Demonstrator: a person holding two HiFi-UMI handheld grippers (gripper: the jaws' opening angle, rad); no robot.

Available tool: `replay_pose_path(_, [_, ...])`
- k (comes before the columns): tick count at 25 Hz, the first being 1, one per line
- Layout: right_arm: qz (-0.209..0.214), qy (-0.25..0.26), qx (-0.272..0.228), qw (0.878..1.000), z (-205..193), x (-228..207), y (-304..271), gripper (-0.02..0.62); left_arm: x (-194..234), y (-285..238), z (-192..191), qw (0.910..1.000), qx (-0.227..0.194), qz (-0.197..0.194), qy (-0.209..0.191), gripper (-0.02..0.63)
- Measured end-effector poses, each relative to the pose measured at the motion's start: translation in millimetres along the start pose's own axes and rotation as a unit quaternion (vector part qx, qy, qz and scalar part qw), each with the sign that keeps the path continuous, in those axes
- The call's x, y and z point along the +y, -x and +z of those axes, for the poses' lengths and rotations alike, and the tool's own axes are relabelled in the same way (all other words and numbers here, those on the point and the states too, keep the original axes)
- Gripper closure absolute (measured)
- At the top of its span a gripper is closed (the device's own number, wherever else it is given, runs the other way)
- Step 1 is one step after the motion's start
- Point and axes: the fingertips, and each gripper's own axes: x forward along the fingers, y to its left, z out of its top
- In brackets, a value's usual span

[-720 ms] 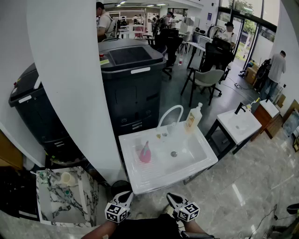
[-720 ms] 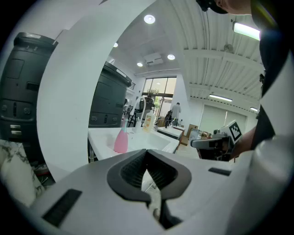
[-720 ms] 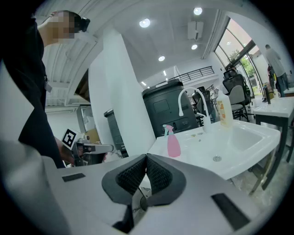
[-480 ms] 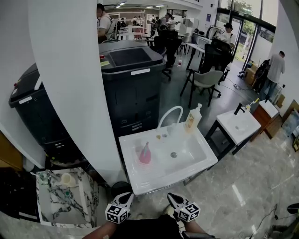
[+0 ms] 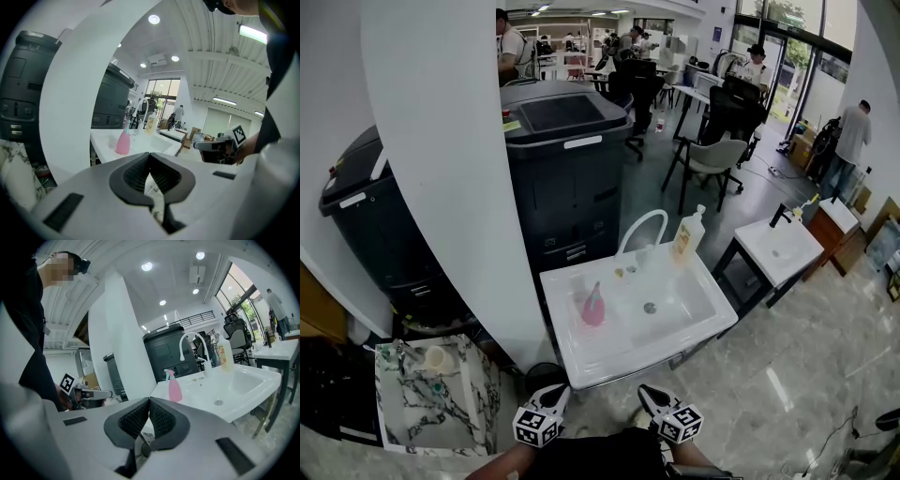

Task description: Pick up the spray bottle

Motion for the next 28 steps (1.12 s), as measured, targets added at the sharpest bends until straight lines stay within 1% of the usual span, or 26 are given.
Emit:
replay_pose_path(4, [-0.001,-0.002,-0.003,1.0,3,-3,-1,0.569,2,-1,5,1.0,-0.003,0.003,0.003,0.598])
replay_pose_path(8, [0.019,0.003,0.0,1.0,6,2,-19,0.569,13,5,11,0.9997,-0.014,0.018,0.006,0.598])
replay_pose_path(13, [0.019,0.007,0.004,1.0,13,2,-18,0.569,8,-2,18,0.9997,-0.019,0.014,0.009,0.598])
replay_pose_path(18, [0.02,0.008,0.008,1.0,18,-8,-26,0.569,8,-8,25,0.9996,-0.022,0.016,0.012,0.598])
replay_pose_path(21, [0.022,0.005,0.013,1.0,21,-14,-35,0.569,10,-14,28,0.9996,-0.018,0.018,0.013,0.598])
replay_pose_path(25, [0.032,0.004,0.023,0.999,24,-18,-48,0.569,18,-18,26,0.9992,-0.008,0.032,0.023,0.598])
replay_pose_path(28, [0.031,0.007,0.024,0.999,31,-32,-59,0.569,24,-29,31,0.9991,-0.007,0.034,0.023,0.598])
